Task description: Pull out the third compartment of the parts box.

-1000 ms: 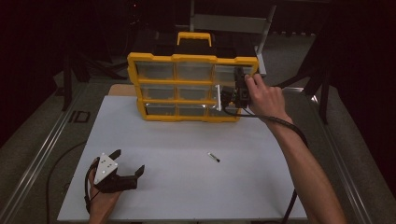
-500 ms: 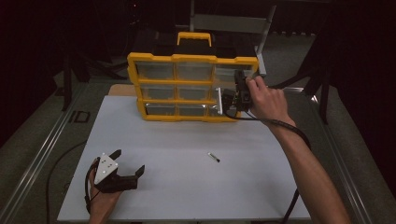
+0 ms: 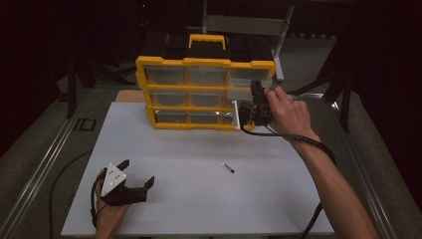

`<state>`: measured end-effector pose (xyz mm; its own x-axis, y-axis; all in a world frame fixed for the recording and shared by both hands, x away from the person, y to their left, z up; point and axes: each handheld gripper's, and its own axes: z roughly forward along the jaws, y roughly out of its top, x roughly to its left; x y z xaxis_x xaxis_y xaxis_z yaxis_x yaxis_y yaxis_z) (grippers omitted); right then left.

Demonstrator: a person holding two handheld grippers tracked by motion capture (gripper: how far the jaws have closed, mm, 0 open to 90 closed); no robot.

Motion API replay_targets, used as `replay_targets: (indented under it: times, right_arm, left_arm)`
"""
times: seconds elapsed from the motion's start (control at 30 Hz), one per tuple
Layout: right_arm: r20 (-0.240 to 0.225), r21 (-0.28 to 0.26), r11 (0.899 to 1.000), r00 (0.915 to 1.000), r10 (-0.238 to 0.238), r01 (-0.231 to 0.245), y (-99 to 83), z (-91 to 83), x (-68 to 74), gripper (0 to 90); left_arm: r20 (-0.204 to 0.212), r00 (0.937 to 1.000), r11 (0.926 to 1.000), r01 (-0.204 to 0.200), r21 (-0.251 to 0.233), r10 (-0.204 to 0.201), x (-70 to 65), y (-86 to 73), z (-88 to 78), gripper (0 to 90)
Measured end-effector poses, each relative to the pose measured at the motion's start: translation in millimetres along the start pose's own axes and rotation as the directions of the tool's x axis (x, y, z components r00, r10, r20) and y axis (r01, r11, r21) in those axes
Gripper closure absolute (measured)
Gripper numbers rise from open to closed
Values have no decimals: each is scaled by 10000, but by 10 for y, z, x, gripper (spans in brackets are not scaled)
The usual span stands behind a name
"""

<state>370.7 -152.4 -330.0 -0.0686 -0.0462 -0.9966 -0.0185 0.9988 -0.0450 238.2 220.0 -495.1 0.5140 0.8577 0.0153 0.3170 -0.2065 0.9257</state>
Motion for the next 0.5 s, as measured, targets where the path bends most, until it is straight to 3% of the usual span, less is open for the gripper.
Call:
replay_targets:
  times: [0.5]
  right_arm:
    - [-119,-220,9996,9998,-151,149,-11,-202,-14,792]
  left_arm:
    - [-21,10000,10000,22,-7,-22,3,-1,1,2]
